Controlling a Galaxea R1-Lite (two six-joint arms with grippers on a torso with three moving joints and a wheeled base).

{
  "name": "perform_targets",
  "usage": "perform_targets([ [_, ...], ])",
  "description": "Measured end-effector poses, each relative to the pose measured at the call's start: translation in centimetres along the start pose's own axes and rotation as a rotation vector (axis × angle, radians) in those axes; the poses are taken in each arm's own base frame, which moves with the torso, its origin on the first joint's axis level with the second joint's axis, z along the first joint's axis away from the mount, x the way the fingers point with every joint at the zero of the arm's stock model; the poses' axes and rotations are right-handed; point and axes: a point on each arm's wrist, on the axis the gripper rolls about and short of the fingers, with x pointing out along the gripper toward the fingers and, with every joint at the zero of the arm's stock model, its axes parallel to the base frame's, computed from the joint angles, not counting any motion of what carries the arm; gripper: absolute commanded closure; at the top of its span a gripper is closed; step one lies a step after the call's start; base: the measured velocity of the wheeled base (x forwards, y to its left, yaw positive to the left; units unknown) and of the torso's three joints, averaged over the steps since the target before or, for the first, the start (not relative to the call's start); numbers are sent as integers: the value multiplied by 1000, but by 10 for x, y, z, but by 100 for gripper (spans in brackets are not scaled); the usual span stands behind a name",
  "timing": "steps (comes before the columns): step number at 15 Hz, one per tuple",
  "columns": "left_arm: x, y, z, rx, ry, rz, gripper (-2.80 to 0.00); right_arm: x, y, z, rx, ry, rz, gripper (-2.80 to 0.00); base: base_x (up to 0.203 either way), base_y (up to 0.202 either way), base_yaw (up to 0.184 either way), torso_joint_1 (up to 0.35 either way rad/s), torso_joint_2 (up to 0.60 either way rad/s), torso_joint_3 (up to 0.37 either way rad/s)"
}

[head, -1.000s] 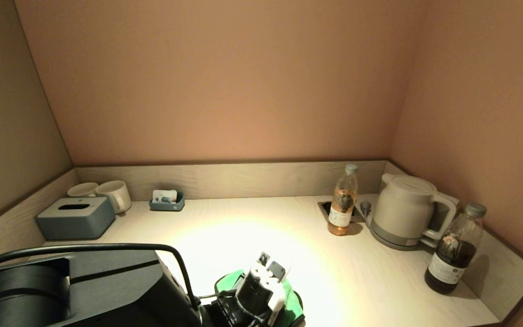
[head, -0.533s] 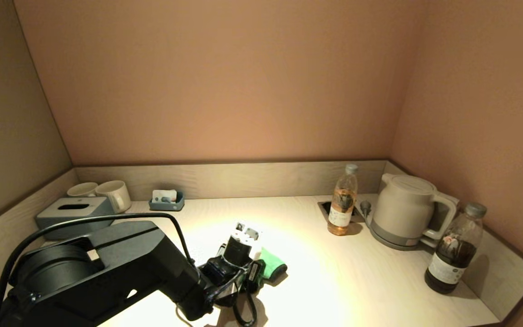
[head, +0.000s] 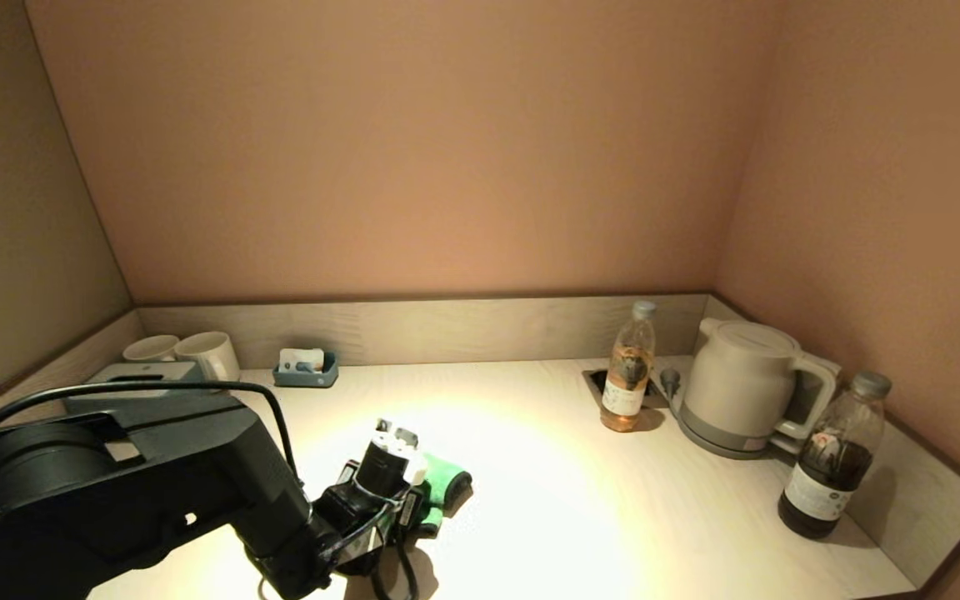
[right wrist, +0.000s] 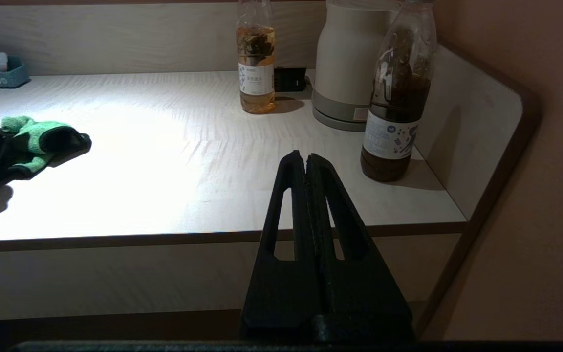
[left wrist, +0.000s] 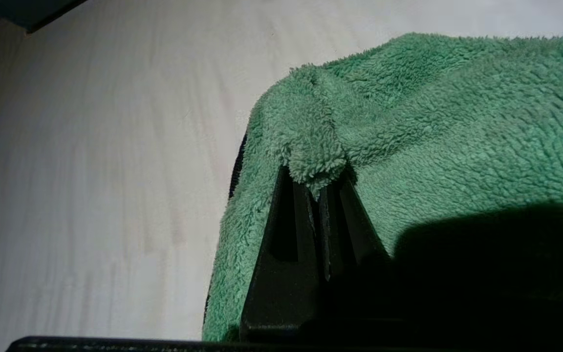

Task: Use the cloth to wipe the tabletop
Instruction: Sweep the stains on the table

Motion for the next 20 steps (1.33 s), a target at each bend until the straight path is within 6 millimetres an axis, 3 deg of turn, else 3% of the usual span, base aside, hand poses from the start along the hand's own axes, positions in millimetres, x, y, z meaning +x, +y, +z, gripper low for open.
perform_targets([
  [2,-20,8,-12,15,9,2,0,0,0,0,0,0,0,0,0,0,0,0,0,0],
  [5,-56,0,-18,57,-18,-39,0,0,0,0,0,0,0,0,0,0,0,0,0,0],
  [8,-77,-7,-14,69,-56,-78,0,0,0,0,0,1,-1,0,0,0,0,0,0,0],
  [11,-90,-1,-1,46,-104,-83,0,0,0,0,0,0,0,0,0,0,0,0,0,0],
  [16,-118,43,31,-51,-180,-38,0,0,0,0,0,0,0,0,0,0,0,0,0,0],
  [20,-134,103,55,-162,-216,69,0,0,0,0,0,0,-1,0,0,0,0,0,0,0],
])
